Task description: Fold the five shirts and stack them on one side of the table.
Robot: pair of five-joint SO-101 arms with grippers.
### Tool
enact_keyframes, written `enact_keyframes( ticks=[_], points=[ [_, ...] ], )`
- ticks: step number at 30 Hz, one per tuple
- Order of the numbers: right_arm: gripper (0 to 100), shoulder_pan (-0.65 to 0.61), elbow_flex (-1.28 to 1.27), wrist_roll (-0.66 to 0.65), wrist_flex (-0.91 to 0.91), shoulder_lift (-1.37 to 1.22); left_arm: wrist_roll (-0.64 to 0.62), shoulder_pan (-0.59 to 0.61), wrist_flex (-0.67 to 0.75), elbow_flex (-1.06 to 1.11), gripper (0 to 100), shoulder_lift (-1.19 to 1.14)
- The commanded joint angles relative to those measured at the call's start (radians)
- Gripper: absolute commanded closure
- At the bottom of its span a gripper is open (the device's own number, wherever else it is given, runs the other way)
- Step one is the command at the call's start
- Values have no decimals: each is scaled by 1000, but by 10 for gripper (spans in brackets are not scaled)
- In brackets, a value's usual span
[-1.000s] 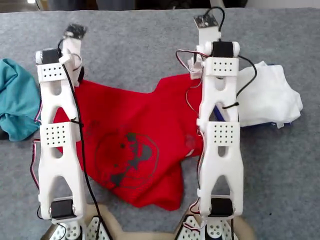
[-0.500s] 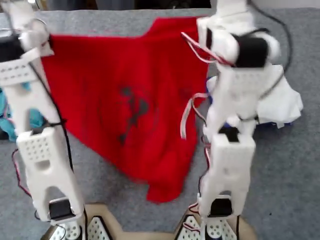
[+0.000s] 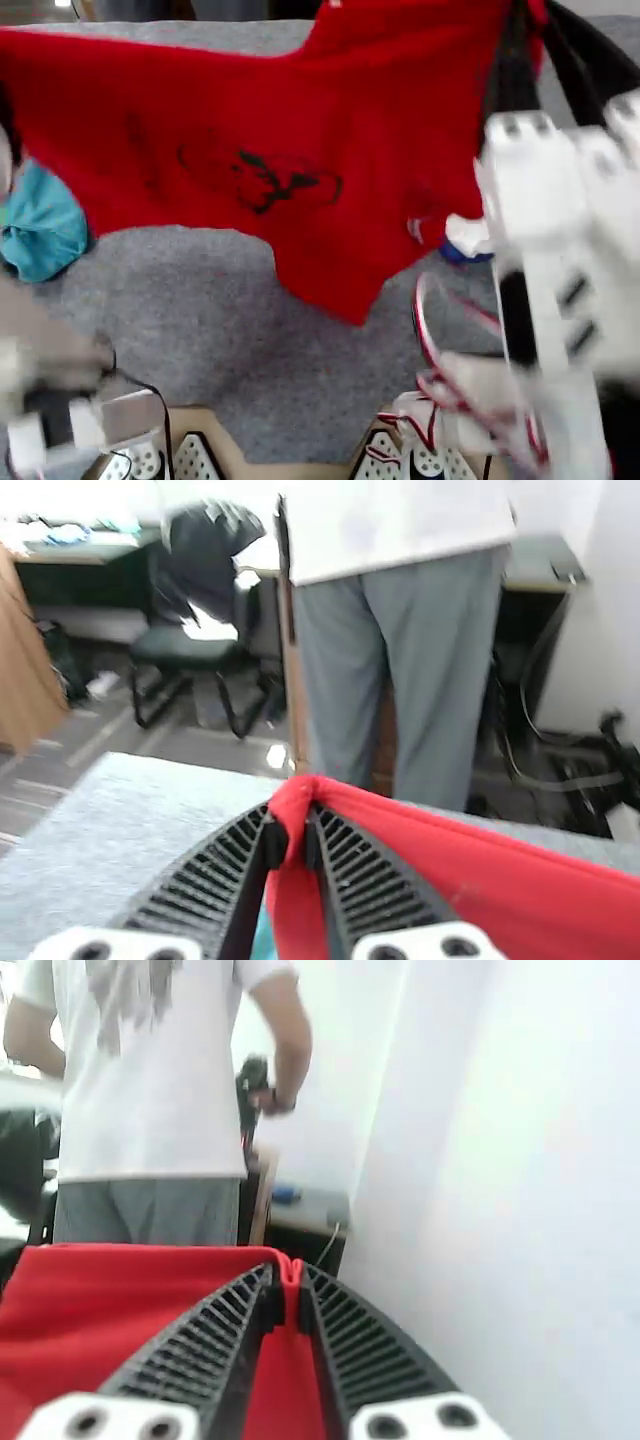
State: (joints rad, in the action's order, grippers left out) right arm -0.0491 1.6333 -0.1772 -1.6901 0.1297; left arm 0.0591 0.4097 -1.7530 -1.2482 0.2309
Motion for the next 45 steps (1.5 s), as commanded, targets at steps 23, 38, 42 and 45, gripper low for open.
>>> enact_keyframes(
  ticks=[23, 38, 42, 45],
  points=[
    [984, -55, -1208, 2, 822, 15, 46, 58, 1146, 1891, 967, 726],
    [985, -77, -814, 5, 893, -475, 123, -70, 1231, 1222, 971, -210],
    [985, -64, -639, 5, 825, -588, 123, -59, 1092, 1023, 971, -318],
    [985, -57, -524, 5, 749, -665, 123, -41, 1033, 966, 971, -370]
  ],
)
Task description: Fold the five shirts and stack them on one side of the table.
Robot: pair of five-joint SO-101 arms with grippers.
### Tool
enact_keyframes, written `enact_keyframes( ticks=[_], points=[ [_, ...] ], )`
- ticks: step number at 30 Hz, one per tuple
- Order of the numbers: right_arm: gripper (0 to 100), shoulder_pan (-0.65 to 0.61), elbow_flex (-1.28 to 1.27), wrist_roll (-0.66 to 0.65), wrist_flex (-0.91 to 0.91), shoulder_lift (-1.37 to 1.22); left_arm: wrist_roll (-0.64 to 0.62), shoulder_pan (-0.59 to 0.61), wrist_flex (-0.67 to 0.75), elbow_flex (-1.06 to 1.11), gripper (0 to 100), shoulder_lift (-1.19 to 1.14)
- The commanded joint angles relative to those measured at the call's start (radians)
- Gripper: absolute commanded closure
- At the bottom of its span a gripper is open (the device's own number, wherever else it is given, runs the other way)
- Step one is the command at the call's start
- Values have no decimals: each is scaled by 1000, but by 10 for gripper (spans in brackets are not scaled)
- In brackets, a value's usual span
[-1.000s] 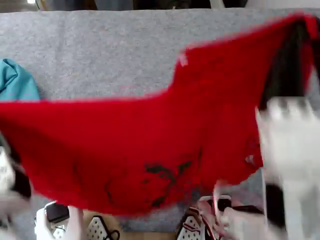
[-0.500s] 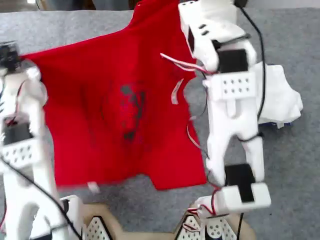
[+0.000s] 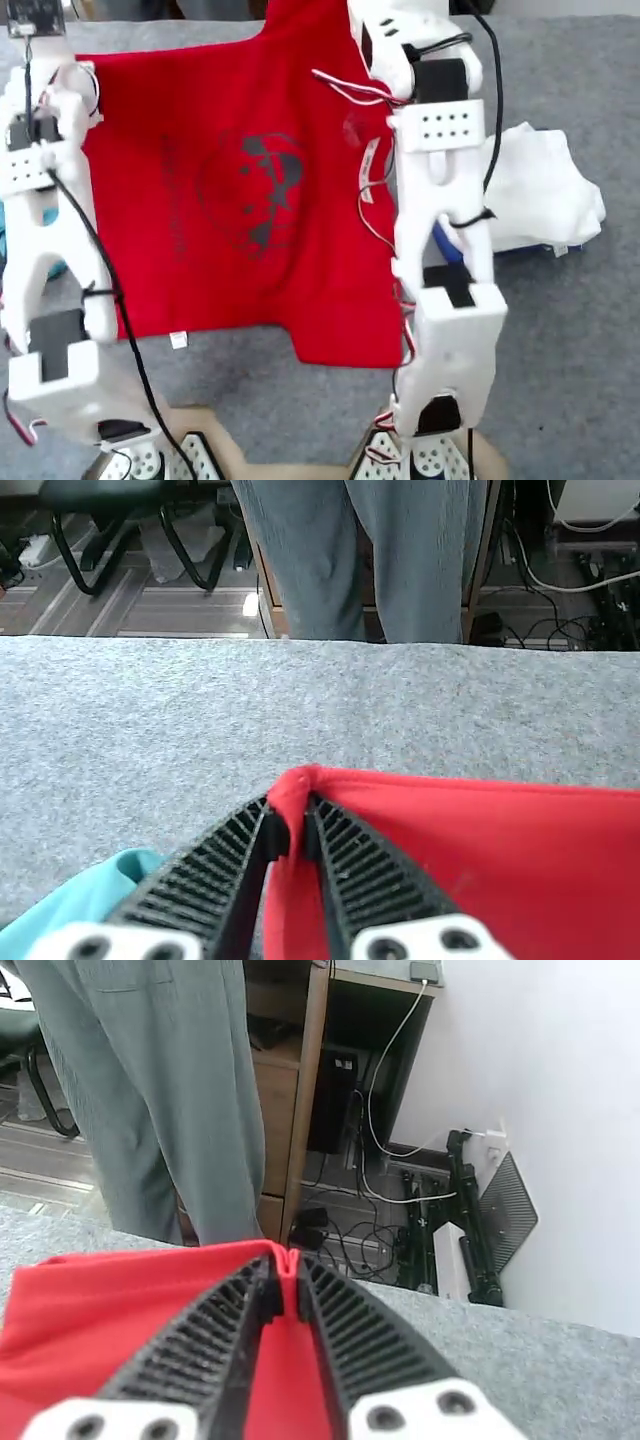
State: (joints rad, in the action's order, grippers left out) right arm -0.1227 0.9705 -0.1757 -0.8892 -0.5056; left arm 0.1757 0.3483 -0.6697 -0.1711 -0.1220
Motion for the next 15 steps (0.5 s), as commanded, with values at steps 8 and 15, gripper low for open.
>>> enact_keyframes(
  ticks=[8, 15],
  points=[
    [985, 66, 337, 3, -193, -157, 8, 81, -137, -162, 971, -35],
    [985, 41, 515, 3, -361, -150, 14, 35, -358, -332, 971, 49]
  ],
)
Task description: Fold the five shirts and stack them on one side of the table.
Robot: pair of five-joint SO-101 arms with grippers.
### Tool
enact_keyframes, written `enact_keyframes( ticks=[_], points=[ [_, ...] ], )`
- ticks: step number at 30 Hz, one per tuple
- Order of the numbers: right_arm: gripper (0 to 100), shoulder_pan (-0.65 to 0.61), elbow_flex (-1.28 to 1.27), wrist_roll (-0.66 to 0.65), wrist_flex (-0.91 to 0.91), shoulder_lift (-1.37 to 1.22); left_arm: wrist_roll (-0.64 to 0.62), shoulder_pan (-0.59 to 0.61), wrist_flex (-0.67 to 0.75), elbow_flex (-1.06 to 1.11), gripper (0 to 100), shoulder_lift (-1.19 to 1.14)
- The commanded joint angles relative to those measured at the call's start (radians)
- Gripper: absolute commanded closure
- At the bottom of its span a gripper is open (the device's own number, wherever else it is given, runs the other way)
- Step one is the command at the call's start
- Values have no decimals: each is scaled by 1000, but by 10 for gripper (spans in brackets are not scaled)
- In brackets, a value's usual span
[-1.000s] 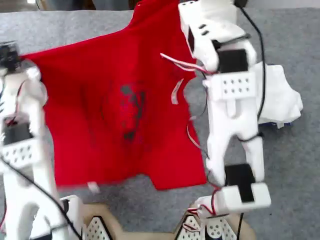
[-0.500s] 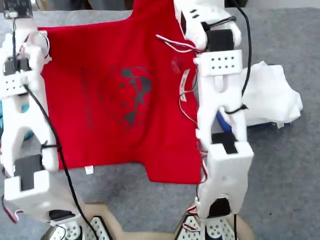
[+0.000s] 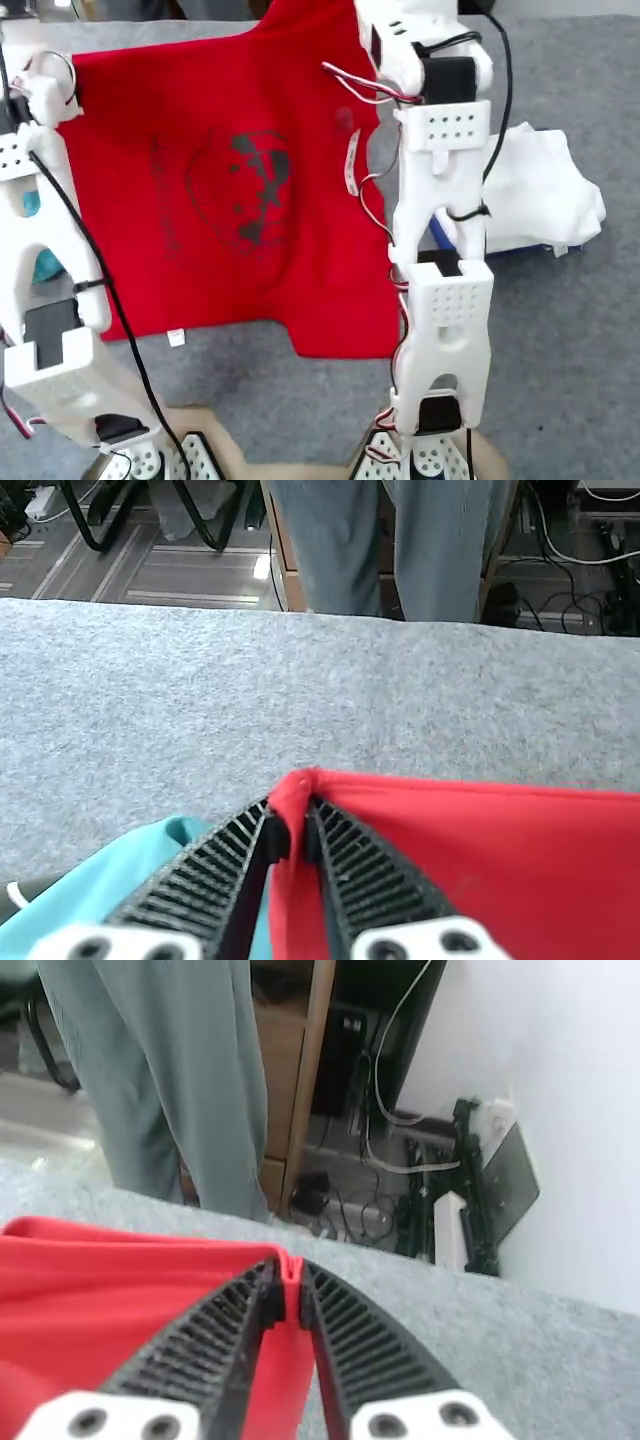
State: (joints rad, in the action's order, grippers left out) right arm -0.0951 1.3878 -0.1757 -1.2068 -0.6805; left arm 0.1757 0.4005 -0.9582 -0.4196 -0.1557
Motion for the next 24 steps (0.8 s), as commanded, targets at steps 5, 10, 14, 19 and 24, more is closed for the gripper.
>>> enact_keyframes(
  ticks=[5, 10, 14, 19, 24],
  points=[
    [985, -2, 295, 2, -178, 31, 15, -90, -247, -142, 971, 212],
    [985, 0, 283, 2, -285, 278, 15, -105, -428, -251, 971, 442],
    [985, 0, 277, 2, -292, 495, 15, -105, -532, -317, 971, 615],
    [985, 2, 228, 2, -359, 746, 8, -113, -709, -341, 971, 816],
    [985, 2, 73, 2, -353, 1015, 8, -130, -755, -340, 971, 1025]
  ],
)
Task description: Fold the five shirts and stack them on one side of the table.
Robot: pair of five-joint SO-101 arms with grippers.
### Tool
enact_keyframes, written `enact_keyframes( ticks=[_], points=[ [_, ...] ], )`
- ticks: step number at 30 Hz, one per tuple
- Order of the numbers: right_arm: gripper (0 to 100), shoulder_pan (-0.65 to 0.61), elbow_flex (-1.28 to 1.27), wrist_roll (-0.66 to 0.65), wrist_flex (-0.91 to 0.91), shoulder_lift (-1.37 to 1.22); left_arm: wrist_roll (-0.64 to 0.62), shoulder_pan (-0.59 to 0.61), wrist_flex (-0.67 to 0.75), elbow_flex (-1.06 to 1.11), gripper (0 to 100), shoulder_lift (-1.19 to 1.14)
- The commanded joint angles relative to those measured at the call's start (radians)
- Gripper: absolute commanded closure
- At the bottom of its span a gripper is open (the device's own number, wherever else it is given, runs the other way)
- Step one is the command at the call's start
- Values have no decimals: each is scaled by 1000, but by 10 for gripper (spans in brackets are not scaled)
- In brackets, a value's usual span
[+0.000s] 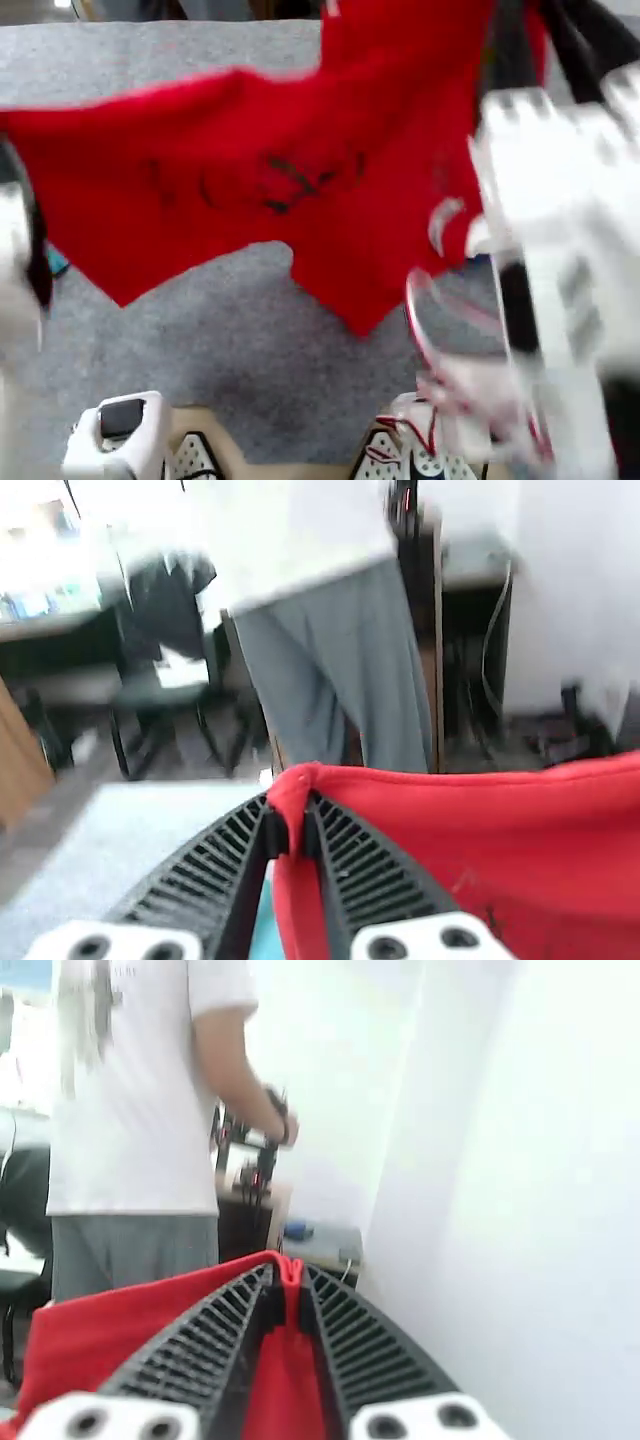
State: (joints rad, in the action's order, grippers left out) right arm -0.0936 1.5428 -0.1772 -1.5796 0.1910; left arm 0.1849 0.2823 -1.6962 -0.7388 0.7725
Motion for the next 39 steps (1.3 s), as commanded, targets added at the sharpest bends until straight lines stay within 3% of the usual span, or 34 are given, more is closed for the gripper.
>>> enact_keyframes(
  ticks=[1, 6, 11, 17, 21, 23, 25, 31, 35, 39],
  points=[
    [985, 0, -134, 3, 48, 193, -2, -10, -17, -18, 971, 137],
    [985, 0, -510, -52, 247, 332, -3, -10, -15, 39, 971, 264],
    [985, -6, -874, -52, 511, 314, -3, -12, 64, 372, 971, 264],
    [985, -8, -1099, -54, 710, 142, 3, -12, 640, 1004, 971, 262],
    [985, -8, -1141, -54, 736, -48, 2, -12, 1252, 1429, 971, 163],
    [985, -8, -1147, -52, 792, -163, 5, -12, 1508, 1518, 971, 46],
    [985, -8, -1122, -52, 865, -283, 6, -12, 1631, 1486, 971, -101],
    [985, -5, -840, -52, 901, -601, 0, -1, 1438, 1055, 971, -517],
    [985, -6, -556, -52, 789, -748, 0, 10, 1298, 811, 971, -698],
    [985, -5, -314, -52, 634, -869, 6, 12, 1152, 707, 971, -750]
  ],
)
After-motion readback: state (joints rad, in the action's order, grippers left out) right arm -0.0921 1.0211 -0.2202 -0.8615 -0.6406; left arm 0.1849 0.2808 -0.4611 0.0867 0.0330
